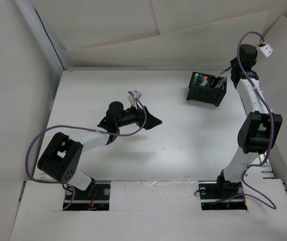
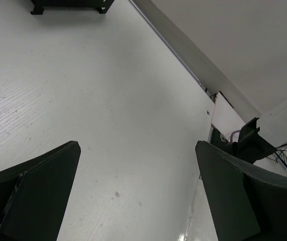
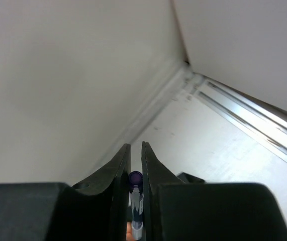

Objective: Sort the stationery into containers
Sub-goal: Place the pen in the storage box, then reset both arms

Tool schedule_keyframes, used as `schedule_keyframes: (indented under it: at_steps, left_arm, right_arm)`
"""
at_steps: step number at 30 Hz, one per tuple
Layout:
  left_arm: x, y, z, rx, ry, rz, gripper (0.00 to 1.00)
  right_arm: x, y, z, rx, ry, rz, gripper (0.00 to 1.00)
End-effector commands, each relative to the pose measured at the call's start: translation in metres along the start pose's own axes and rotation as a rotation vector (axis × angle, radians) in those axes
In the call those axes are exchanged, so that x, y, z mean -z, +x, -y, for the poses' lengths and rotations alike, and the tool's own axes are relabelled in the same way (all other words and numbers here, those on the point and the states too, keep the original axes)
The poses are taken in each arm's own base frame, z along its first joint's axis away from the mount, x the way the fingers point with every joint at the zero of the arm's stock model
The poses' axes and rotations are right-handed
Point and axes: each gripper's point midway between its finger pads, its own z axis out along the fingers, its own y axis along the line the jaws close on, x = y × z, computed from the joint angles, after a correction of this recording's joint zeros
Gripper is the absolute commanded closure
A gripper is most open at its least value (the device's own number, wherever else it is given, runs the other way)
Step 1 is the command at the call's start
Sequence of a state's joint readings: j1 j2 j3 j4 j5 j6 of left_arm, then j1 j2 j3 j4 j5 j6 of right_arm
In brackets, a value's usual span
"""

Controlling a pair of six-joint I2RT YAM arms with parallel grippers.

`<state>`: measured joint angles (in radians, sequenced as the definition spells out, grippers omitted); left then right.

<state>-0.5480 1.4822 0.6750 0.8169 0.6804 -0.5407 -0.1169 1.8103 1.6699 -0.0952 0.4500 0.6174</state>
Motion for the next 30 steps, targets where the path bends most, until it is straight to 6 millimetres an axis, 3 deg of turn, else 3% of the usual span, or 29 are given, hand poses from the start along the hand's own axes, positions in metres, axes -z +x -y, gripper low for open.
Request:
schedule_keyframes:
  at_steps: [1,8,10,11,12,14,16,17,20,22,24,27,28,30]
  left_arm:
    - [0.004,-0.007,0.01,-0.024,0.023,0.022,0.0]
    - [0.004,-0.009,0.002,-0.022,-0.028,0.037,0.0]
    - [0.005,-0.013,-0.002,-0.03,-0.057,0.055,0.0]
    - [0.007,-0.014,-0.003,-0.027,-0.07,0.057,0.0]
    - [0.007,-0.013,-0.006,-0.029,-0.088,0.057,0.0]
    - [0.008,-0.018,-0.01,-0.039,-0.117,0.077,0.0]
    - [0.012,-0.021,-0.009,-0.045,-0.128,0.097,0.0]
    - [0.013,-0.019,-0.013,-0.05,-0.147,0.099,0.0]
    - [0.017,-0.025,-0.011,-0.058,-0.157,0.123,0.0]
    - [0.023,-0.029,-0.009,-0.078,-0.169,0.152,0.0]
    - [0.026,-0.034,-0.008,-0.087,-0.18,0.181,0.0]
    - [0.036,-0.042,-0.003,-0.116,-0.191,0.229,0.0]
    - [0.038,-0.046,0.001,-0.134,-0.185,0.239,0.0]
    - [0.047,-0.05,0.005,-0.146,-0.195,0.277,0.0]
  right_arm:
    - [-0.004,0.009,0.019,0.095,0.119,0.022,1.0]
    - [-0.008,0.04,0.025,0.166,0.151,-0.013,1.0]
    - [-0.006,0.048,0.021,0.179,0.161,-0.012,0.95]
    - [-0.002,0.053,0.014,0.194,0.152,-0.014,0.89]
    - [-0.002,0.06,0.012,0.202,0.148,-0.024,0.74]
    - [0.003,0.064,0.006,0.209,0.148,-0.017,0.56]
    - [0.014,0.055,-0.003,0.187,0.128,-0.005,0.36]
    - [0.017,0.054,-0.003,0.185,0.118,-0.01,0.32]
    - [0.042,0.032,-0.019,0.132,0.066,0.015,0.21]
    - [0.067,0.017,-0.026,0.083,0.013,0.019,0.2]
    - [0.089,0.014,-0.03,0.031,-0.04,-0.004,0.2]
    - [0.141,0.025,-0.031,-0.029,-0.142,-0.047,0.2]
    - [0.161,0.036,-0.04,-0.041,-0.209,-0.081,0.2]
    - [0.197,0.049,-0.032,-0.064,-0.297,-0.111,0.2]
